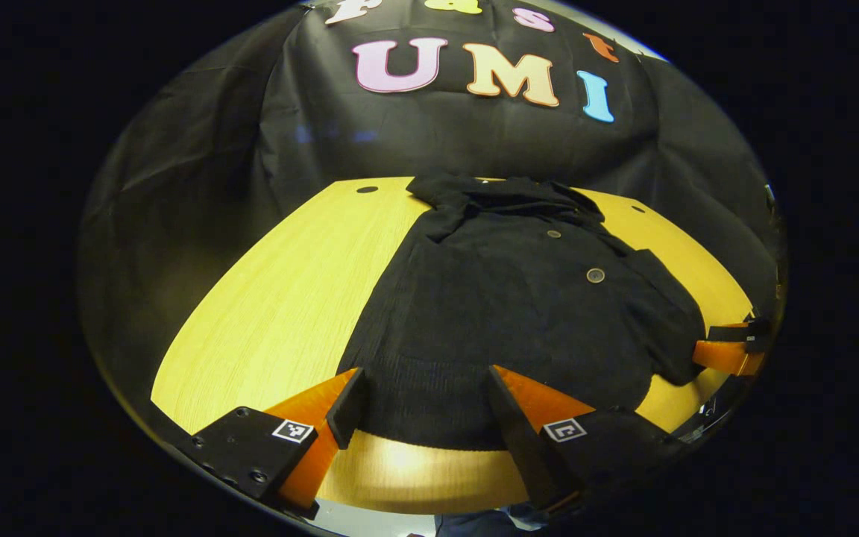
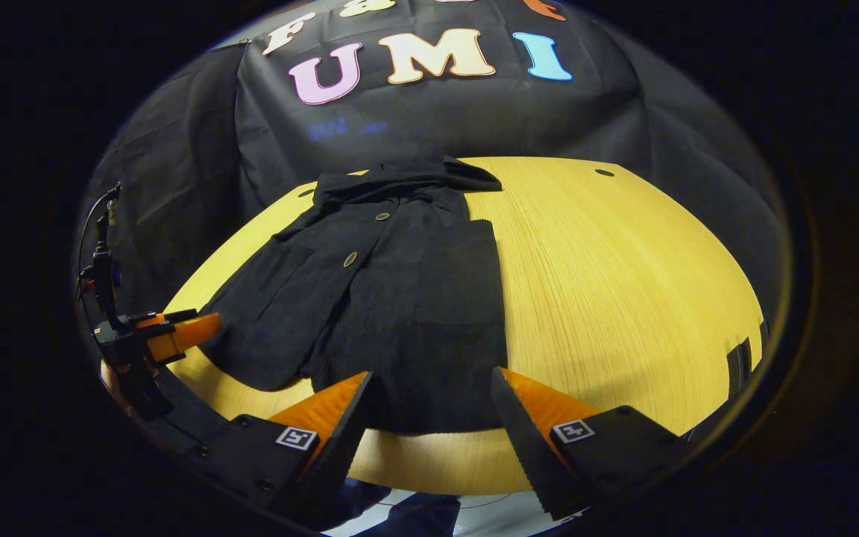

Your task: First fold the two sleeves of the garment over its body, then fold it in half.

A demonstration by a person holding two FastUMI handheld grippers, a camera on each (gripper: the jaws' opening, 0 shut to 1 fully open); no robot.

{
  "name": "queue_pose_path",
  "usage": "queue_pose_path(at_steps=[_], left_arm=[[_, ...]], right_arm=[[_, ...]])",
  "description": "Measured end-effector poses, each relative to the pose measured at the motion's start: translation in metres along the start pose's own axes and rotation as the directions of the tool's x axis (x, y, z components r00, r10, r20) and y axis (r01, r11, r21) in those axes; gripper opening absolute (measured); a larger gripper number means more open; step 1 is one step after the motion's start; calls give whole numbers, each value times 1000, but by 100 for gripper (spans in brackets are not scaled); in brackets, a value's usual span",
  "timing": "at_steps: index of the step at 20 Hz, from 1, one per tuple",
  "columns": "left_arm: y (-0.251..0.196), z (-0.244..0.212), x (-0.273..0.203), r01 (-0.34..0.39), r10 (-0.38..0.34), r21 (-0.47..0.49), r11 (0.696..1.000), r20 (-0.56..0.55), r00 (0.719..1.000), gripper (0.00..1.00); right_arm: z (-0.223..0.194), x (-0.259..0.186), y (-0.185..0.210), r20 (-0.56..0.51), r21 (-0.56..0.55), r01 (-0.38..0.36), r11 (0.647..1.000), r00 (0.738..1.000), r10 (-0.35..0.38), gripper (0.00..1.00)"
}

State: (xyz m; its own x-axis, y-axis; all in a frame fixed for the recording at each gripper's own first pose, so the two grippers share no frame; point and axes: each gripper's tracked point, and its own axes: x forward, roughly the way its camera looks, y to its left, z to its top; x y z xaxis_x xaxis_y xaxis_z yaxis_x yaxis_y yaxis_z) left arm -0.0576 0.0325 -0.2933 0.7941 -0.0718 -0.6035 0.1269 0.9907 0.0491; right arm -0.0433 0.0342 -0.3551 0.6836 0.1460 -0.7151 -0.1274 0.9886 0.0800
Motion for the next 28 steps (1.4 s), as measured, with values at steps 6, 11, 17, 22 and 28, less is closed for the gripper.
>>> queue_pose_path(at_steps=[6,11,17,22,28], left_arm=[[-1,-3,1,4,-4,19,1000,-4,1000,95],[-3,-3,-1,28,-28,30,999,13,1000,94],[-9,-7,-5,53,-53,21,998,-19,998,71],[-7,-7,-7,39,-39,-30,999,-23,999,34],[-7,-6,-5,31,-32,-47,998,-33,999,18]], right_arm=[[-4,2,2,4,-65,9,998,1000,-9,94],[-2,6,3,-1,-102,0,995,1000,0,93],[-5,3,3,-21,-92,-12,996,1000,10,69],[-6,6,4,-22,-80,-19,997,1000,17,30],[-4,6,7,-47,-91,-22,996,999,18,15]])
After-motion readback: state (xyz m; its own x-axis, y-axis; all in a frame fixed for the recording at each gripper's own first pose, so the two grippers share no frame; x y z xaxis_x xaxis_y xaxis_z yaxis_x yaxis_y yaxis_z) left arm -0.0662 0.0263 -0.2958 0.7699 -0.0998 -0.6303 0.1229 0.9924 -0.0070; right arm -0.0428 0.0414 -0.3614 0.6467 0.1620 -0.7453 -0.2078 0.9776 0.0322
